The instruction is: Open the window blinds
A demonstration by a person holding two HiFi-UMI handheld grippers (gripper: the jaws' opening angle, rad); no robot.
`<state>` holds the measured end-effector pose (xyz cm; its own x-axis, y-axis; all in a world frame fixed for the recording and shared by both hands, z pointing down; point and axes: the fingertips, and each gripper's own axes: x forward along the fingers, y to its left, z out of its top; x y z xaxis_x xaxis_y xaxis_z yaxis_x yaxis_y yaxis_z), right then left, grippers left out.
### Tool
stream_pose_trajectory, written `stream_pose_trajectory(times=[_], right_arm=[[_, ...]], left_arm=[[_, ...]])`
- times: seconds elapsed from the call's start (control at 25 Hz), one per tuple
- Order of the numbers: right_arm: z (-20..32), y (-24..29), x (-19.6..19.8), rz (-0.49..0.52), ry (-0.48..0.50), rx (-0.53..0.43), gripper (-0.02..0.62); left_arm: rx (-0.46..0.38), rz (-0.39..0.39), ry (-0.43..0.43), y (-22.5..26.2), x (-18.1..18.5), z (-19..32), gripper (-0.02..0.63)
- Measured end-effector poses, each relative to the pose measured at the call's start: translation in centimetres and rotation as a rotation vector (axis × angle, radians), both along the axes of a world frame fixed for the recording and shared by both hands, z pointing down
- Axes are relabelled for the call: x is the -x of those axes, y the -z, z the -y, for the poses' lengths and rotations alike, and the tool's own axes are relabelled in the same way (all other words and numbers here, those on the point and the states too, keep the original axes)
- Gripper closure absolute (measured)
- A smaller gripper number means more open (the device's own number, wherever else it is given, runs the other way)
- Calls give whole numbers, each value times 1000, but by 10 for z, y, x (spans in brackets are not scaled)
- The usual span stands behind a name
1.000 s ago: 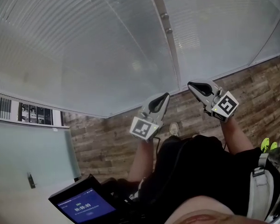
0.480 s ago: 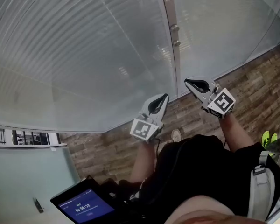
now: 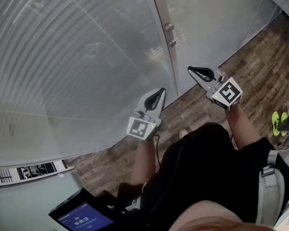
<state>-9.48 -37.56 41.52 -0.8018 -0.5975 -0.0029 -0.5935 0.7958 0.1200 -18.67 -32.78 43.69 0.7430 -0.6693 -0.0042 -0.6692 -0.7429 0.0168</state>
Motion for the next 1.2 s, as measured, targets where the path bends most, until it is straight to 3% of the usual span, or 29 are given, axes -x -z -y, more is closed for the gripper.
stream_pose_trajectory(times=[0.4, 0.8, 0.88, 1.08, 1.2], right_arm=[[11, -5, -9, -81, -59, -29, 589], [56, 28, -2, -395, -136, -204, 586], [65, 35, 1, -459, -153, -245, 512], [83, 61, 9, -696, -219, -419, 480], [93, 70, 18, -815, -256, -519, 423]], left_arm=[[-3, -1, -18, -2, 0, -1, 603], [14, -17, -23, -9, 0, -23, 603], [21, -21, -26, -11, 0, -28, 603], [18, -30, -29, -8, 3, -39, 603], [13, -27, -30, -6, 5, -45, 603]])
